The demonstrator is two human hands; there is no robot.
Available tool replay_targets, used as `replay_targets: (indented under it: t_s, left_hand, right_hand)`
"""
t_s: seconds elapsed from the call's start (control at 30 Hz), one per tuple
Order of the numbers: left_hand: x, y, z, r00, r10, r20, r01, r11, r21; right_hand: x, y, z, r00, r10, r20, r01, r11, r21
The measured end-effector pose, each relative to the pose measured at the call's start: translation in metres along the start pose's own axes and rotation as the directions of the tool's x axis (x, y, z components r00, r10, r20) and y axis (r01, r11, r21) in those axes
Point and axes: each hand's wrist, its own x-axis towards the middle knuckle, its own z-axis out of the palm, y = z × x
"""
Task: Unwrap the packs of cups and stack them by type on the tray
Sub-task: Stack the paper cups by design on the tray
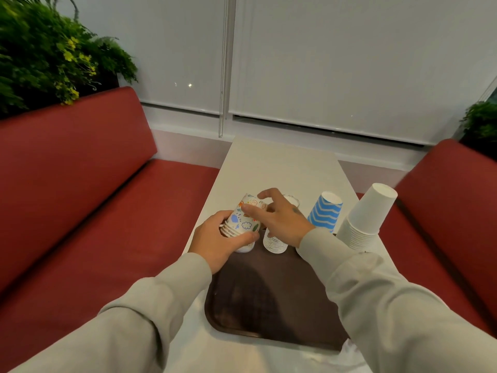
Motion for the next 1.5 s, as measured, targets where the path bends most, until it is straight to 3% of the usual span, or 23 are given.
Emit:
replay_targets:
  t_s: [0.37,0.5,0.67,0.87,1.2,1.5]
  left_hand:
    - [-0.002,-0.006,-0.01,0.999,-0.019,0.032,0.019,0.999,0.026]
    - [-0.001,-0.015,-0.009,0.998,-0.052,0.045,0.049,0.996,0.071]
    - [0.003,-0.024,-0.008,0.995,-0.095,0.005,0.095,0.994,0.056]
    - [0.01,-0.032,-0.005,0.994,-0.104,-0.013,0.104,0.994,0.033]
    - [0.015,-0.043,0.003,0.993,-0.116,-0.017,0.116,0.993,0.011]
    - [0.016,-0.041,0.008,0.993,-0.114,-0.009,0.114,0.993,0.005]
  right_hand:
    - [-0.001,-0.005,0.0,0.999,-0.007,-0.049,0.013,0.993,0.121]
    - [0.004,-0.007,-0.014,0.991,-0.017,-0.136,0.034,0.992,0.123]
    - [0.015,-0.007,-0.044,0.94,-0.074,-0.332,0.087,0.996,0.025]
    - [0.032,0.007,-0.053,0.911,-0.09,-0.404,0.034,0.989,-0.144]
    - [0.044,0.039,-0.03,0.948,0.01,-0.319,-0.12,0.938,-0.326]
    - [0.039,0.049,-0.02,0.97,0.005,-0.244,-0.122,0.874,-0.47]
